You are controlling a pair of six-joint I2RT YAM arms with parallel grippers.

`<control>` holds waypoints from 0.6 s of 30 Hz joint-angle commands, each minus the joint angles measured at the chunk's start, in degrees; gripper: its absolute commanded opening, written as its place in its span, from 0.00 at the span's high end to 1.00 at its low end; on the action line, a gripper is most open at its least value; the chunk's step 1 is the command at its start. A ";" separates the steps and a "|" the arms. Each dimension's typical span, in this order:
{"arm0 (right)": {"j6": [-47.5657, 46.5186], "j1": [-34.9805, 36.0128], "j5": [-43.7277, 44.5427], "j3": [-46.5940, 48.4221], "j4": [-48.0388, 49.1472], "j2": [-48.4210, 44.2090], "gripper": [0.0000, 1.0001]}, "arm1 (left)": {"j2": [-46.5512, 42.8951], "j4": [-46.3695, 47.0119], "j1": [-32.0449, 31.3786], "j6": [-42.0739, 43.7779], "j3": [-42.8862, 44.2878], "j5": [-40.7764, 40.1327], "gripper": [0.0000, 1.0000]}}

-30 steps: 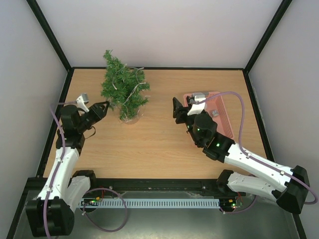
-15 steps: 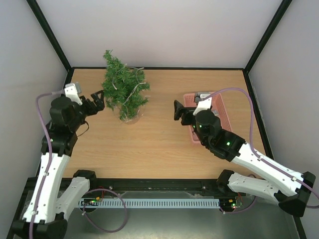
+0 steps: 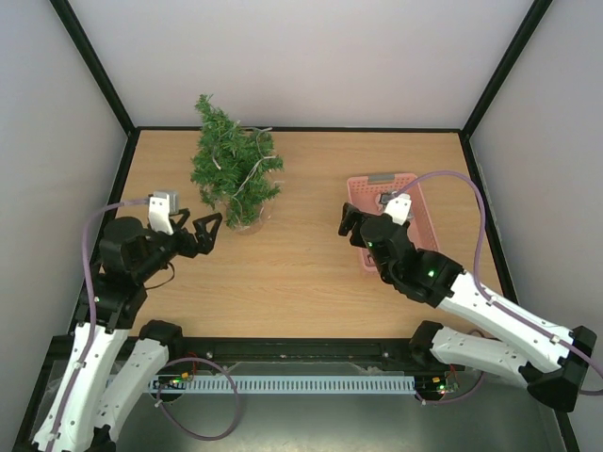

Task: Decorate the small christmas tree
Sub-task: Wrap the decoration item around the Christmas tree, then pick up the decoration item from the storage box.

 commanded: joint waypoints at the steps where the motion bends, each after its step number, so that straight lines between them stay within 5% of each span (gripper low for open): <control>1: 7.90 -0.06 4.56 -0.06 -2.17 0.59 0.02 | -0.12 -0.29 -0.10 -1.01 -2.46 5.54 0.01; 11: -0.62 -0.88 19.92 -1.58 1.06 5.11 0.02 | -0.70 7.21 -0.20 -3.56 -9.44 1.01 0.01; 18: -7.21 -16.50 0.39 -1.11 6.75 10.14 0.00 | -1.78 10.33 -0.65 -2.89 -12.28 0.42 0.01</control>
